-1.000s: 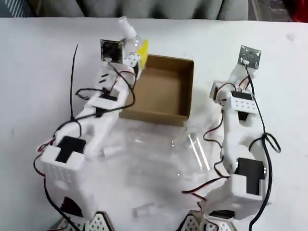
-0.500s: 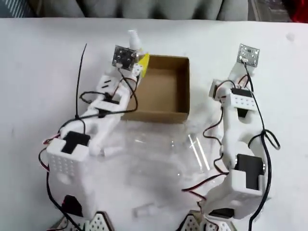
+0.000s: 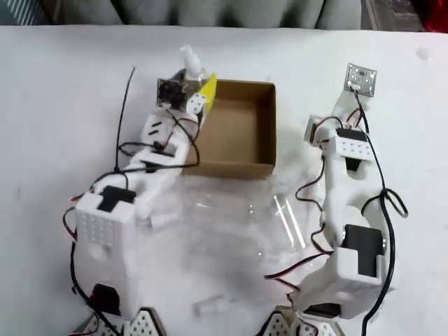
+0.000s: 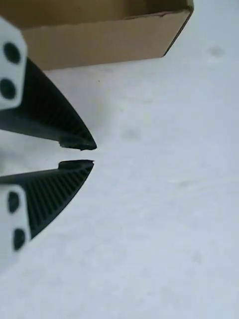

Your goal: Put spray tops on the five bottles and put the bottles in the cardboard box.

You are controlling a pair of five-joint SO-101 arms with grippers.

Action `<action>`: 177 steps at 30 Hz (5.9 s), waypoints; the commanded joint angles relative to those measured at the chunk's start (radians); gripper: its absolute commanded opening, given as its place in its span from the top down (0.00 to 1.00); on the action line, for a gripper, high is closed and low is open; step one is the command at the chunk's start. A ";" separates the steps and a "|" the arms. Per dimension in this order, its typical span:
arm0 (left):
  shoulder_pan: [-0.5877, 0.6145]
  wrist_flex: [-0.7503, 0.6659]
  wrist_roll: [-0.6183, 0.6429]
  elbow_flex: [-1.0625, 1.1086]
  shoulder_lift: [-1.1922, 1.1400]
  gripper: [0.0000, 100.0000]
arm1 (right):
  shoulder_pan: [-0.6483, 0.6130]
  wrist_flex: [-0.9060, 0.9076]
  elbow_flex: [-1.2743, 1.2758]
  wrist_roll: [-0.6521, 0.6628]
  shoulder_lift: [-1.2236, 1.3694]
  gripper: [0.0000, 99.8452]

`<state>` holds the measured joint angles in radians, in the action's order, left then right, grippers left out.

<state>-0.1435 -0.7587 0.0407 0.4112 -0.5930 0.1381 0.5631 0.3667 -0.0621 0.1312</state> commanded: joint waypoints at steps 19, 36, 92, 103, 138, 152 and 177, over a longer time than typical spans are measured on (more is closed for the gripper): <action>0.001 -0.103 0.014 -0.052 -0.027 0.98 | -0.013 0.007 -0.044 0.014 -0.008 0.98; 0.022 -0.040 0.021 -0.068 -0.030 0.84 | -0.013 0.007 -0.043 0.014 -0.008 0.98; 0.048 0.641 0.037 0.680 1.047 0.68 | -0.039 0.008 -0.034 0.061 -0.008 0.98; 0.050 1.298 0.043 0.697 1.484 0.68 | -0.035 0.008 -0.029 0.061 -0.008 0.98; -0.440 1.893 -1.000 0.427 1.389 0.90 | 0.341 0.283 -0.002 0.222 0.133 0.98; -0.467 1.886 -1.040 0.037 0.792 0.75 | 0.332 0.283 -0.002 0.229 0.133 0.98; -0.470 1.715 -0.976 -0.184 0.338 0.75 | 0.332 0.283 -0.002 0.232 0.133 0.98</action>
<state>-0.6084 1.0165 -0.9643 0.2854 -0.2447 0.4879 0.8669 0.3897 0.1573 0.2509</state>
